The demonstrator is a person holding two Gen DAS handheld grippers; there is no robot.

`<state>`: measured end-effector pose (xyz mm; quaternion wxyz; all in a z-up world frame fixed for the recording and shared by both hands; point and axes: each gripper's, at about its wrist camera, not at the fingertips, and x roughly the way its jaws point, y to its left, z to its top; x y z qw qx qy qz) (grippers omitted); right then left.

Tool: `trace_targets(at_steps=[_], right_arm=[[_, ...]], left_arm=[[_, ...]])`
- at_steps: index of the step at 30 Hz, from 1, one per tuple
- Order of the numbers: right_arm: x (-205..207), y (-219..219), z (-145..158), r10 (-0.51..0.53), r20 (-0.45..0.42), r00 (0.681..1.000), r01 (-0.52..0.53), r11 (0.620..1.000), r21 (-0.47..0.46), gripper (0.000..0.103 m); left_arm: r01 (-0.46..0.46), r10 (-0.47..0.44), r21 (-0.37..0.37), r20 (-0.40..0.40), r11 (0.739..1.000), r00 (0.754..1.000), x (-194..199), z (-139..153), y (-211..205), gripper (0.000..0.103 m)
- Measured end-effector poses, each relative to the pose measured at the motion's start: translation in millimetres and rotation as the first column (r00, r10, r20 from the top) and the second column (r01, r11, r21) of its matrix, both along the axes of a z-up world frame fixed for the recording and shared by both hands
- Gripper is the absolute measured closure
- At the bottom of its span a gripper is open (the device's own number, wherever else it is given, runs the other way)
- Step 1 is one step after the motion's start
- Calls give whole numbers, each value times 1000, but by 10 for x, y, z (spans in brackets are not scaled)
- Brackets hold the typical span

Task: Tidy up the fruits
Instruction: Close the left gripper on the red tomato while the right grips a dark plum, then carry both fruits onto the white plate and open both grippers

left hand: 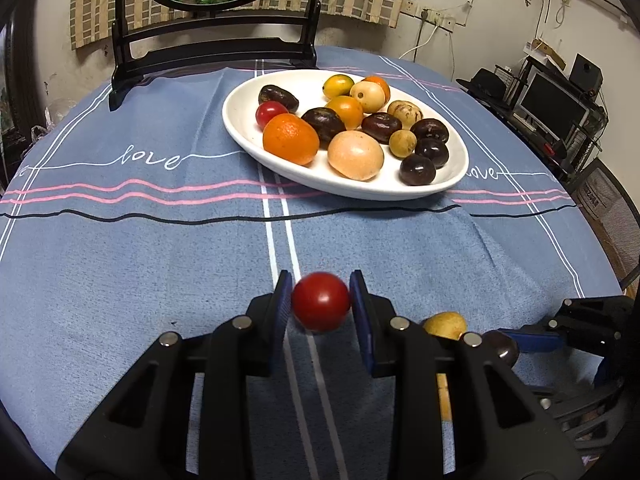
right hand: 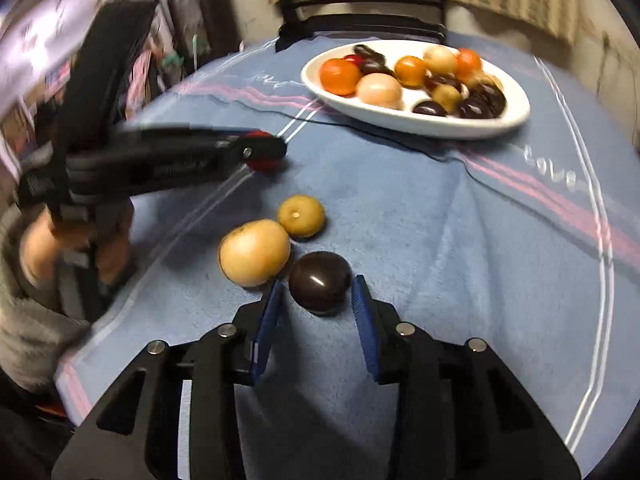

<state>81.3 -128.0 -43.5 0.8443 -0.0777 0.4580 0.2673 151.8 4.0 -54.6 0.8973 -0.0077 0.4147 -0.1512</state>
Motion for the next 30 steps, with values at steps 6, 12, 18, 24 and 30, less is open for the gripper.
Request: trace_targets(at_steps=[6, 12, 18, 24, 30], right_arm=[[17, 51, 15, -21, 34, 999, 21, 1000, 2, 74], [10, -306, 57, -69, 26, 997, 67, 996, 60, 75], [13, -379, 141, -89, 40, 995, 85, 993, 87, 75], [446, -514, 520, -165, 118, 979, 151, 981, 119, 75], [1262, -408, 578, -227, 155, 962, 213, 972, 102, 74]], left_arm=[[10, -9, 8, -17, 1000, 1000, 18, -40, -25, 73], [33, -32, 59, -20, 998, 999, 39, -97, -127, 73], [18, -19, 42, 26, 999, 999, 64, 15, -110, 74], [8, -10, 23, 98, 1000, 995, 427, 434, -233, 74], [-12, 8, 39, 93, 999, 996, 877, 393, -388, 73]])
